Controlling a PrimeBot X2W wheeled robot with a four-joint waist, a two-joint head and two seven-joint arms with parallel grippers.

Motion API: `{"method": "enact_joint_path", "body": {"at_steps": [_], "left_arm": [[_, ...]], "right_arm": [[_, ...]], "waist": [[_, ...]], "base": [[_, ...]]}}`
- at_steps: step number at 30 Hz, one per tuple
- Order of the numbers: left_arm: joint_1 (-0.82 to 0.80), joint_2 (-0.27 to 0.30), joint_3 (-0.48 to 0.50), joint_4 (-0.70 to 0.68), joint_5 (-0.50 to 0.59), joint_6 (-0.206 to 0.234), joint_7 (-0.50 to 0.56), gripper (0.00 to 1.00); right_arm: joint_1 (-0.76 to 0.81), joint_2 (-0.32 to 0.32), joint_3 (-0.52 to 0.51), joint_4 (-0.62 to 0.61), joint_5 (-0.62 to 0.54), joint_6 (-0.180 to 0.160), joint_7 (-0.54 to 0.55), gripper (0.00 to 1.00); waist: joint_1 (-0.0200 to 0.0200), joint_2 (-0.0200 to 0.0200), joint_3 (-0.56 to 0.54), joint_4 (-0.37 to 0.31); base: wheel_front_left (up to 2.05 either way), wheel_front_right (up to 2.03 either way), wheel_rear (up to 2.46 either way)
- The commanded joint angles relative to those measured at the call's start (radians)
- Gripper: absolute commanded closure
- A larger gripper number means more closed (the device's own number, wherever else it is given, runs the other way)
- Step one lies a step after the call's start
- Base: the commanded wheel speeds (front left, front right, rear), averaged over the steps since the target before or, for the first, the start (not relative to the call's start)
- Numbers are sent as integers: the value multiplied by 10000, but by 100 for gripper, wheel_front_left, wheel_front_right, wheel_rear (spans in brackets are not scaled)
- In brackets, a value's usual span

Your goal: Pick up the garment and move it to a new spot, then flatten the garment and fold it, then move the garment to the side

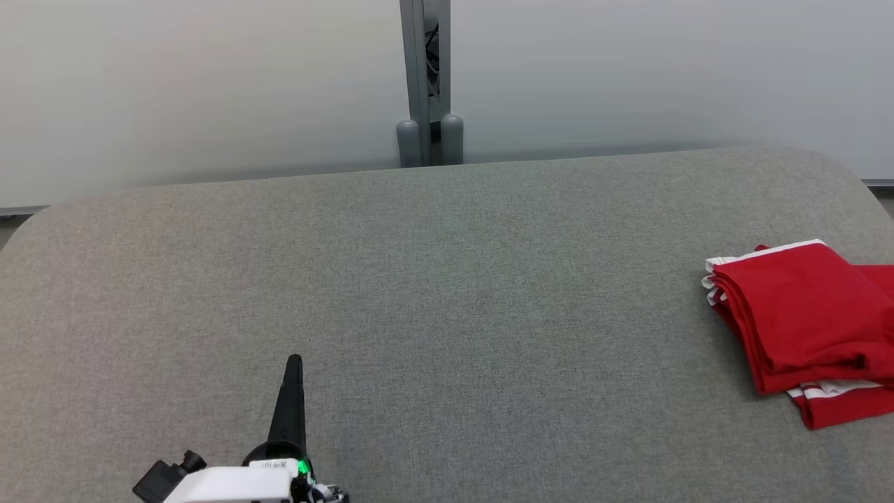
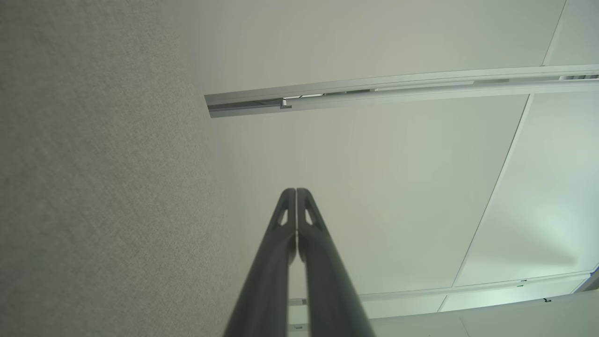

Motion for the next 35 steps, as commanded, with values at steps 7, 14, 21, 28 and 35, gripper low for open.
{"method": "enact_joint_path", "body": {"at_steps": [7, 14, 21, 28, 35], "left_arm": [[-126, 15, 39, 17, -8, -57, -11, 100], [-125, 16, 39, 16, -8, -57, -11, 100], [-125, 16, 39, 15, -9, -57, -11, 100], [-125, 16, 39, 15, -9, -57, -11, 100], [-125, 16, 40, 15, -9, -58, -11, 100]], "right_arm": [[-68, -57, -48, 12, 52, 21, 42, 100], [-68, -56, -49, 12, 51, 21, 43, 100], [-68, -56, -52, 12, 50, 21, 42, 100], [-68, -56, -52, 12, 49, 21, 43, 100], [-68, -55, -51, 12, 49, 21, 43, 100]], "waist": [[0, -1, 0, 0], [0, -1, 0, 0], [0, -1, 0, 0], [0, -1, 0, 0], [0, -1, 0, 0]], "base": [[0, 0, 0], [0, 0, 0], [0, 0, 0], [0, 0, 0], [0, 0, 0]]}}
